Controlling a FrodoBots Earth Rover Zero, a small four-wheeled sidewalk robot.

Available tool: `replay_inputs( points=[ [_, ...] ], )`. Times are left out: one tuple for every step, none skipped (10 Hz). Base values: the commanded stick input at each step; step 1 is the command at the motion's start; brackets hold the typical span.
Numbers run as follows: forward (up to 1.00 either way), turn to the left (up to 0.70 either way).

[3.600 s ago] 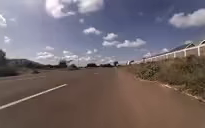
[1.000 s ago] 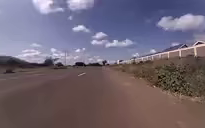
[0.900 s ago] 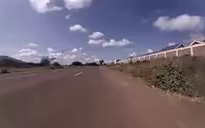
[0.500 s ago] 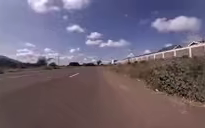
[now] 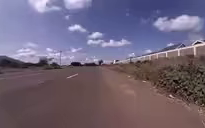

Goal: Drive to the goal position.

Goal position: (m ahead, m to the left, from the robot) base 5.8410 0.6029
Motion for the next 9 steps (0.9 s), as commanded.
replay_inputs(
  points=[
    [1.0, 0.05],
    [1.0, 0.05],
    [1.0, 0.05],
    [1.0, 0.05],
    [1.0, 0.05],
    [1.0, 0.05],
    [1.0, 0.05],
    [1.0, 0.05],
    [1.0, 0.05]
  ],
)
